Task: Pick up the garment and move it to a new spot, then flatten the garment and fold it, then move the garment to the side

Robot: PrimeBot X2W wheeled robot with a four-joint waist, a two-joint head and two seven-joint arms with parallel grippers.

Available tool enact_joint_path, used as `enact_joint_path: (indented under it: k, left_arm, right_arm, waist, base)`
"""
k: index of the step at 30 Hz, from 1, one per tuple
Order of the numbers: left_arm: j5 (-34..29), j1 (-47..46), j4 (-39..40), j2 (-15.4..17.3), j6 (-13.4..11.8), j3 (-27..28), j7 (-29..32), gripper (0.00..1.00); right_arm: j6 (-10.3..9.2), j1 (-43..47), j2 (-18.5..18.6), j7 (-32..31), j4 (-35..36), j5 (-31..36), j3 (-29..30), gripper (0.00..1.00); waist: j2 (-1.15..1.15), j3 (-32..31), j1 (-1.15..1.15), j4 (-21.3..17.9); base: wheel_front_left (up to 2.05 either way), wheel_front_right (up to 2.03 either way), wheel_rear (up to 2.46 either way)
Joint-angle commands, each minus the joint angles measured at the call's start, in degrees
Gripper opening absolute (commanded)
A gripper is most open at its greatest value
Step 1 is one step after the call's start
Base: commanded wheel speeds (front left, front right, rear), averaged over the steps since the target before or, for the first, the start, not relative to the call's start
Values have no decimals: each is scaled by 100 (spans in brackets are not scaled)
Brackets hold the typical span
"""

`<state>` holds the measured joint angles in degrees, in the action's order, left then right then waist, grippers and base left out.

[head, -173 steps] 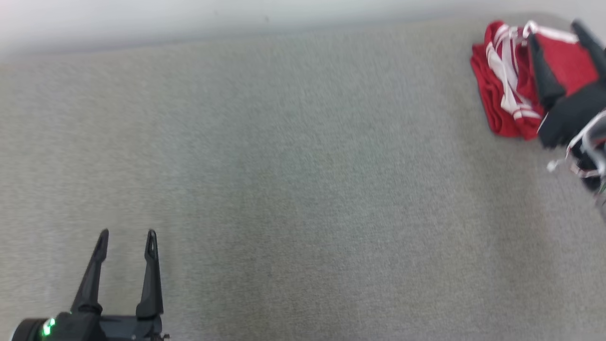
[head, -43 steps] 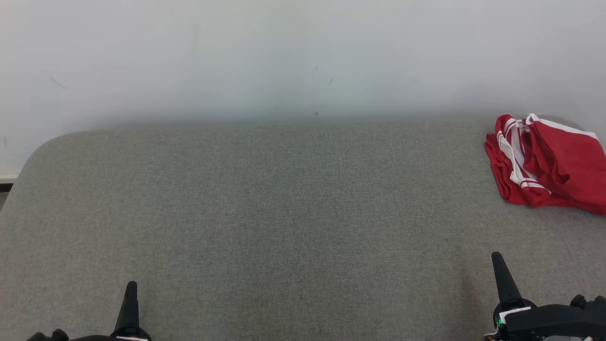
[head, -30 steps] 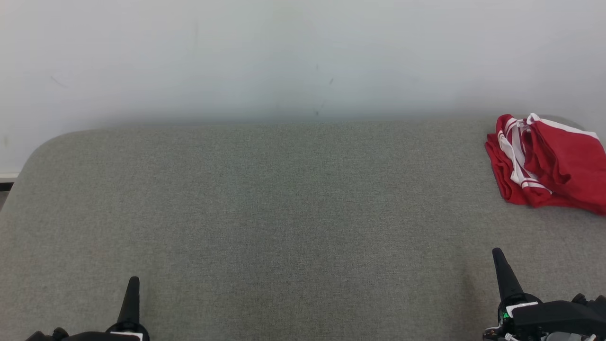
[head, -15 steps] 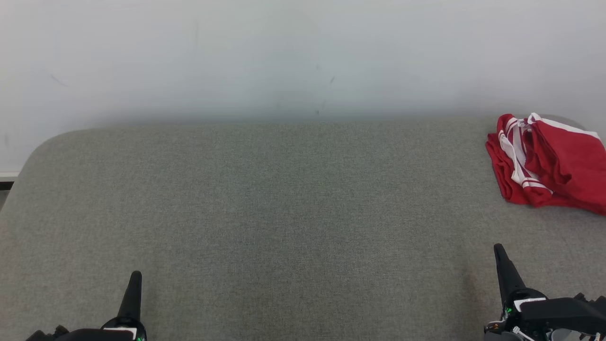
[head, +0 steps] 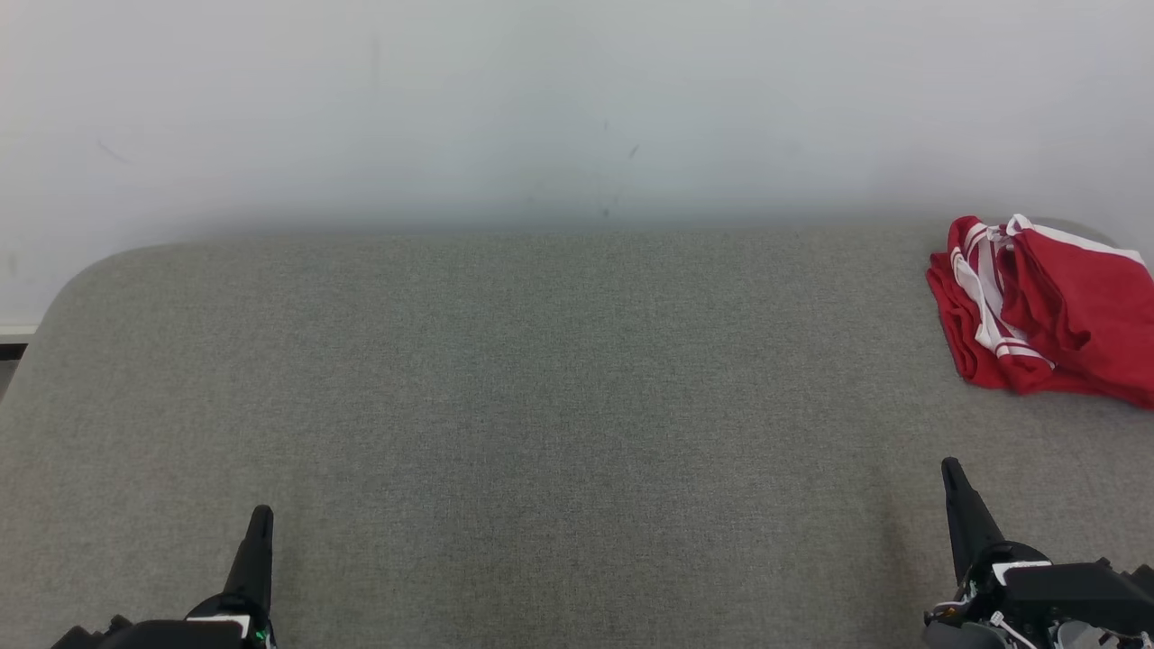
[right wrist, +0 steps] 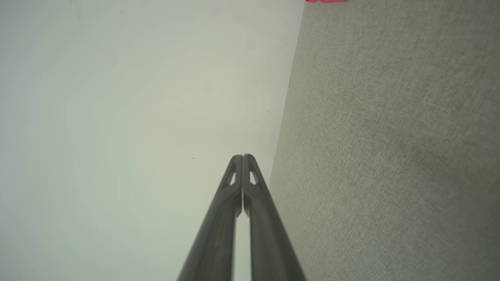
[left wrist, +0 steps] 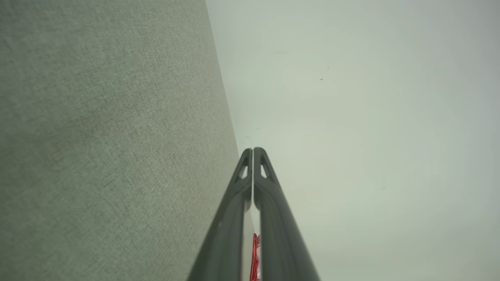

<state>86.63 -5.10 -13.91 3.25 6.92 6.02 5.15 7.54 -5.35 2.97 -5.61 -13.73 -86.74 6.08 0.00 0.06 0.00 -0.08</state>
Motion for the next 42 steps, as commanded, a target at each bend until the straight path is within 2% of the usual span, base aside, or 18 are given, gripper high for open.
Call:
enact_joint_path:
  k: [1,14,42]
  left_arm:
    - [124,-95,-1,-7,29,26,31,0]
    - [597,-146,-20,-47,69,69,162,0]
    - [590,-142,-19,-46,66,64,153,0]
  right_arm:
    - [-9,-55,-9,-25,4,-97,27,0]
    - [-10,-111,-16,-108,-36,-589,64,0]
    - [-10,-104,-14,-106,-33,-569,58,0]
  waist:
    - [0,1,0,1]
    - [0,11,0,8]
    - [0,11,0,8]
  base:
    - [0,0,0]
    - [0,0,0]
    - [0,0,0]
